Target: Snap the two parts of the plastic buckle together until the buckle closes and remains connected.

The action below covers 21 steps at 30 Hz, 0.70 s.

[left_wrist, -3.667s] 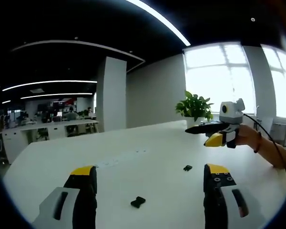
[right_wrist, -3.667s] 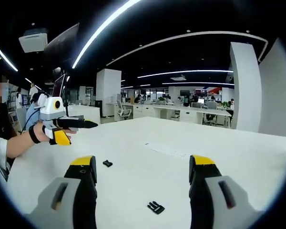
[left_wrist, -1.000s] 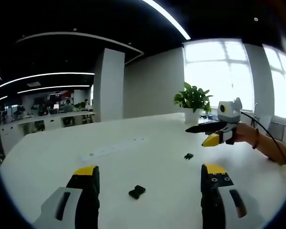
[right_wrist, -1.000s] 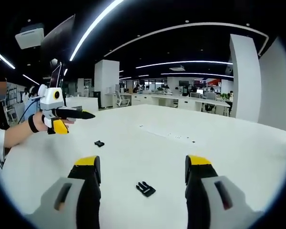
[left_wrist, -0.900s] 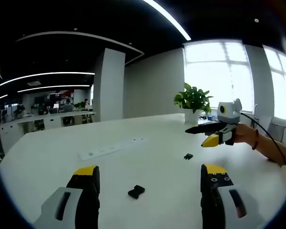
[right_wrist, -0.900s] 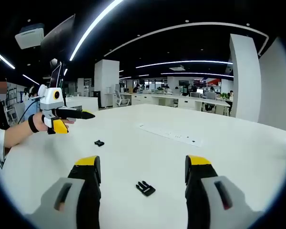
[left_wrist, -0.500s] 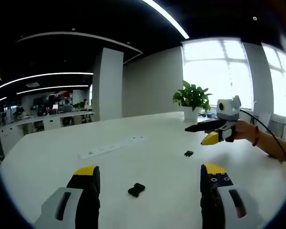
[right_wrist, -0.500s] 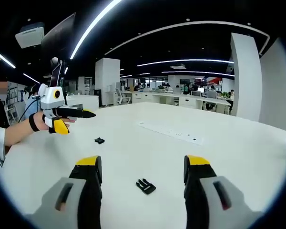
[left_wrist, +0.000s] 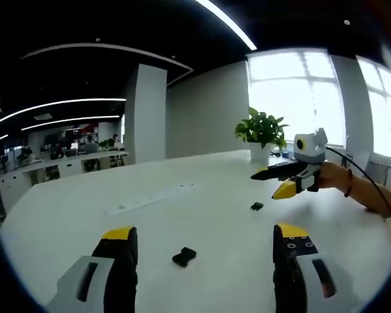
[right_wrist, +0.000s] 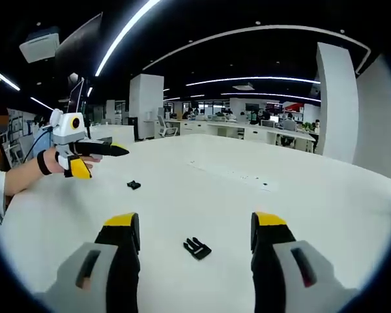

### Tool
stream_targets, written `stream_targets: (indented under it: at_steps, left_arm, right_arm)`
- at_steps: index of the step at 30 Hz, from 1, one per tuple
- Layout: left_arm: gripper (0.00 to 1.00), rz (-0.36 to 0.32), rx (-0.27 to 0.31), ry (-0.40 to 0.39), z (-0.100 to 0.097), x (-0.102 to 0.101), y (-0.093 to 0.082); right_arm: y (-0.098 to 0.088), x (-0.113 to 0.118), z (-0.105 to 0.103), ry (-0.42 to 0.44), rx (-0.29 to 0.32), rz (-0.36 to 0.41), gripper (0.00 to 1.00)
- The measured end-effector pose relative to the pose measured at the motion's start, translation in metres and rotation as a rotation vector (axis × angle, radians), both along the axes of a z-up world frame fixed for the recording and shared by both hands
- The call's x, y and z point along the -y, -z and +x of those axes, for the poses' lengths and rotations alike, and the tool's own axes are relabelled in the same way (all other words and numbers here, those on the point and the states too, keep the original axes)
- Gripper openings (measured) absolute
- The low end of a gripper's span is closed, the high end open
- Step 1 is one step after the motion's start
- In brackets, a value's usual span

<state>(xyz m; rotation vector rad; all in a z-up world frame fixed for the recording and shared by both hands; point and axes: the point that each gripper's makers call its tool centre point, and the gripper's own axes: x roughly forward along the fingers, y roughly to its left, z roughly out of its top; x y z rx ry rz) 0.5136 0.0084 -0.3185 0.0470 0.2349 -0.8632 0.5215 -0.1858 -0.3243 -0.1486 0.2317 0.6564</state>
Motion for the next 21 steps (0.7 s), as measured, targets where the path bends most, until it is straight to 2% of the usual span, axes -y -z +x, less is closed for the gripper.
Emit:
stream_targets:
  at_steps: [21]
  left_arm:
    - [0.84, 0.006, -0.029, -0.014, 0.003, -0.007, 0.011]
  right_arm:
    - [0.003, -0.004, -0.003, -0.020, -0.005, -0.007, 0.67]
